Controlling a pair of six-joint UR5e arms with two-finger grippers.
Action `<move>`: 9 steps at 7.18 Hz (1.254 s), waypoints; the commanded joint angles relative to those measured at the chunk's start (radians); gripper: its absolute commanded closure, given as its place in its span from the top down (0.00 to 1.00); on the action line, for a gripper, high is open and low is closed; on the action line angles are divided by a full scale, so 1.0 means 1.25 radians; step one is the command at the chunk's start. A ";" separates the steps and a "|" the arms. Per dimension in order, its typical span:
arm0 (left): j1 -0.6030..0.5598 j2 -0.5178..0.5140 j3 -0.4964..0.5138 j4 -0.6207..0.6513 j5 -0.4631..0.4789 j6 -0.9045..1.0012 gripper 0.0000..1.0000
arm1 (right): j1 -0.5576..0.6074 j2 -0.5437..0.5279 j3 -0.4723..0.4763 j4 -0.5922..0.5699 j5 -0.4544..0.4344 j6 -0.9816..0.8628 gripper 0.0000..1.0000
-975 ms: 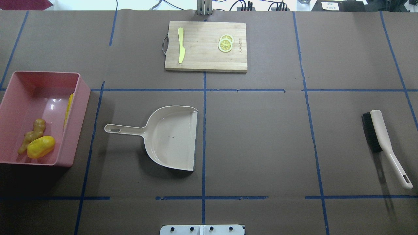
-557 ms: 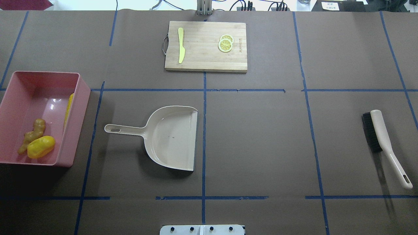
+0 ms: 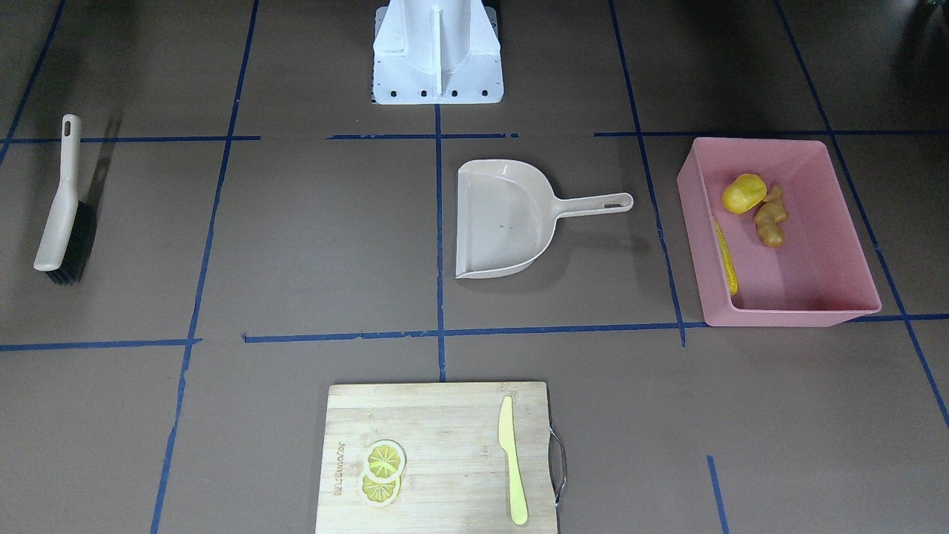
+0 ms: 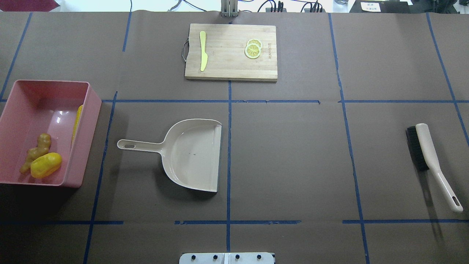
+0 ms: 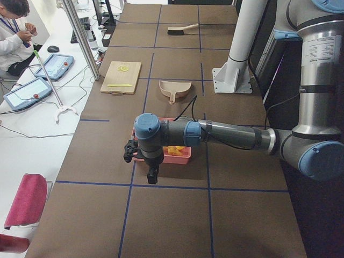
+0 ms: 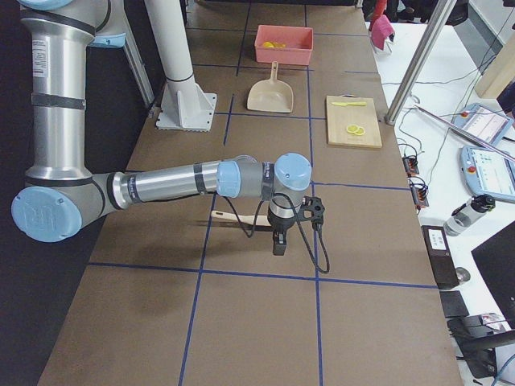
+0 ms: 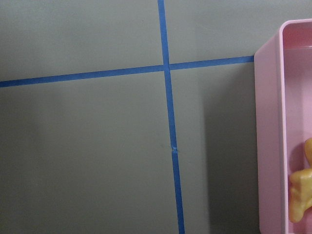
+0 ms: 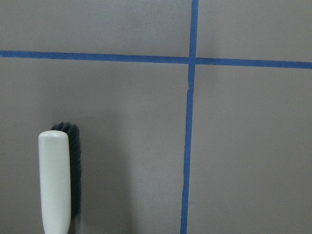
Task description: Sweep and dump trash into bin
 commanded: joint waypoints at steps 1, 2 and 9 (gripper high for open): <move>0.001 0.000 0.002 -0.001 0.001 0.001 1.00 | -0.001 0.003 0.007 0.002 0.000 -0.001 1.00; 0.001 0.000 0.002 0.000 0.004 0.002 1.00 | -0.001 0.008 0.002 0.000 -0.002 0.000 1.00; 0.005 -0.005 -0.010 -0.001 0.004 0.001 1.00 | -0.010 0.010 -0.002 -0.001 0.038 0.001 1.00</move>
